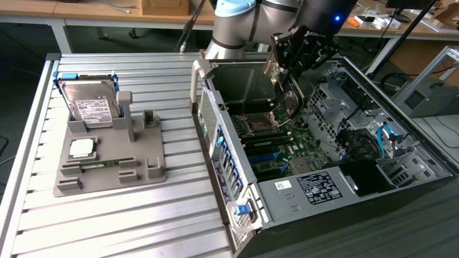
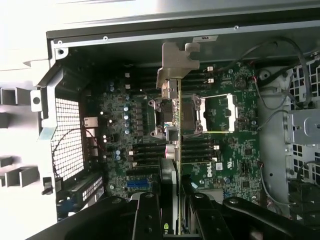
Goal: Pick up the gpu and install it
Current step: 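Pick up the gpu and move the gpu toward the slot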
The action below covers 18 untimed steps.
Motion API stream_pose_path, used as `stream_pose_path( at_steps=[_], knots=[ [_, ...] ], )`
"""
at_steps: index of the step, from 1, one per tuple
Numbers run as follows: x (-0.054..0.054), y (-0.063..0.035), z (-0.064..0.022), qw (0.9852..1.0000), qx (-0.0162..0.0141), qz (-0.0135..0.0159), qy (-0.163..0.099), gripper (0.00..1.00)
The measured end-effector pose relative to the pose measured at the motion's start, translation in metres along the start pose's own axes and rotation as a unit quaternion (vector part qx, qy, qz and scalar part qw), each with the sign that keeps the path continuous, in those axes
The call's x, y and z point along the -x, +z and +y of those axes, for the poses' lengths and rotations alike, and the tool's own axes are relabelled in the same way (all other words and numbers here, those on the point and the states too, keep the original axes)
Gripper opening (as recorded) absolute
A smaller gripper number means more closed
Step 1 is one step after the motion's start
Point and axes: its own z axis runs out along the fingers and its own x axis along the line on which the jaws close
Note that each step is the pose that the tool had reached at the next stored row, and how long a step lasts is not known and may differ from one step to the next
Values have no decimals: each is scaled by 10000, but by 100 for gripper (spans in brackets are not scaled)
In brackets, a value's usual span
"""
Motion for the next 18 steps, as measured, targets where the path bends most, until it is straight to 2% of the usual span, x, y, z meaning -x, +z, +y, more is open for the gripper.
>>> stream_pose_path(
  at_steps=[18],
  knots=[
    [127, 76, -41, 10000, 0, 1, -1, 27]
  ],
)
